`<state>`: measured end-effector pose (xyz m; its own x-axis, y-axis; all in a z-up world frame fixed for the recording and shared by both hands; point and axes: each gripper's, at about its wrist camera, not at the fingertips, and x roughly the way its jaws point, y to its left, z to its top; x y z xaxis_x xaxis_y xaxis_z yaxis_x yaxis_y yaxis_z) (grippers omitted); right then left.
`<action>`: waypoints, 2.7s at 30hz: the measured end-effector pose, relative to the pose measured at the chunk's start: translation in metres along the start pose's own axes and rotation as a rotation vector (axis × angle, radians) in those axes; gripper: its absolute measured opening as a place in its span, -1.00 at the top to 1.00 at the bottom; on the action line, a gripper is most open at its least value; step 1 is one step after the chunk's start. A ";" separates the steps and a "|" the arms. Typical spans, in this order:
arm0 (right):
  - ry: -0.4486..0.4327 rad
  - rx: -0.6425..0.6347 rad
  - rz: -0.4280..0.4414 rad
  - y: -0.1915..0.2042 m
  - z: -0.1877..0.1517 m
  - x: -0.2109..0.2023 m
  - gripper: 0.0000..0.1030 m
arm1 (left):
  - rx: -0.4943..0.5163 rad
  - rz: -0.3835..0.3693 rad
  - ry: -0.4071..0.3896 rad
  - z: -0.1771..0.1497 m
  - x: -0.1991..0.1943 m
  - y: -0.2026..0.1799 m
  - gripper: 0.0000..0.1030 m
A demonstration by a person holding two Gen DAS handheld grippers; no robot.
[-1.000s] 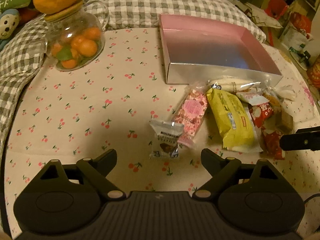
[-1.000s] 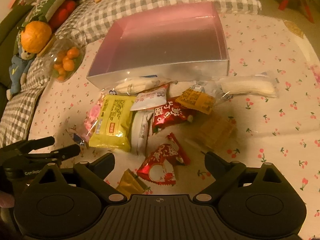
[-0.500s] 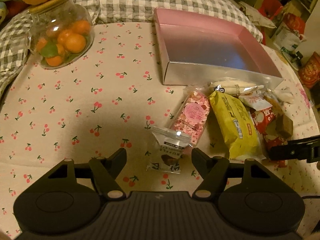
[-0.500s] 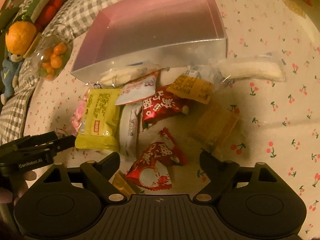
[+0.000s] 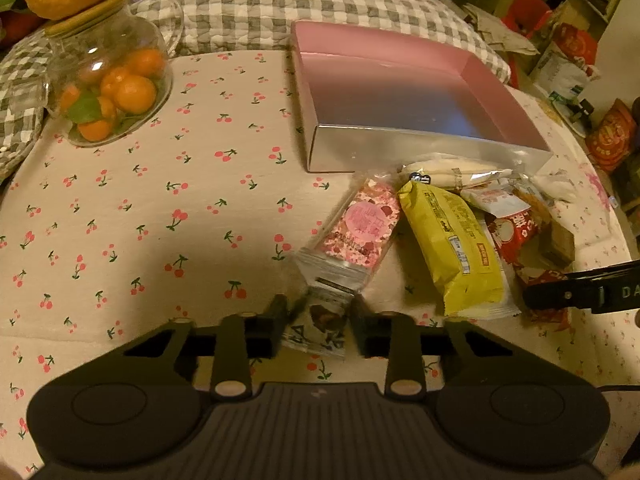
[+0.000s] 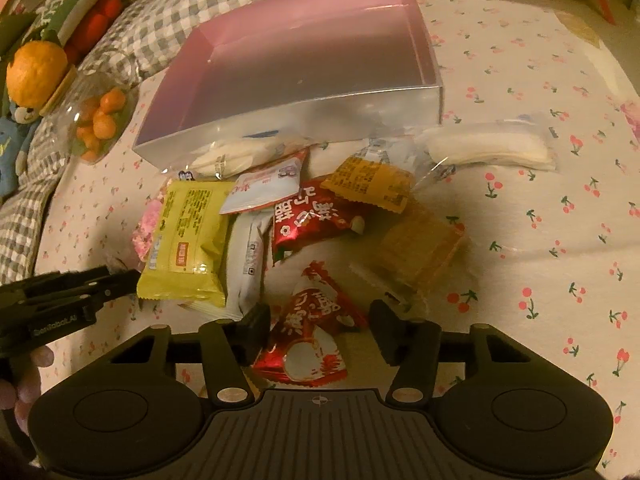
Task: Organize snacks
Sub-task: 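Grasp the silver candy with the left tool while the right tool grasps the red candy, then carry both candies over the pink box and open both tools to drop them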
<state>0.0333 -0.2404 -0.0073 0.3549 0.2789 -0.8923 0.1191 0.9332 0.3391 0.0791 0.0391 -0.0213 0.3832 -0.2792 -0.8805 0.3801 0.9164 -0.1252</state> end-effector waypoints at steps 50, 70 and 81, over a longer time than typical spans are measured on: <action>-0.193 0.057 0.103 0.004 0.004 -0.062 0.46 | -0.110 -0.014 -0.151 0.001 -0.057 -0.017 0.64; -0.296 0.125 0.067 -0.012 0.111 -0.032 0.45 | -0.019 0.006 -0.220 0.101 -0.010 -0.058 0.64; -0.270 0.113 0.034 -0.024 0.138 0.017 0.45 | 0.008 0.068 -0.196 0.131 0.049 -0.059 0.64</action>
<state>0.1642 -0.2893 0.0107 0.5924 0.2256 -0.7734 0.1998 0.8889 0.4123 0.1858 -0.0661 0.0031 0.5642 -0.2681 -0.7809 0.3540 0.9330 -0.0646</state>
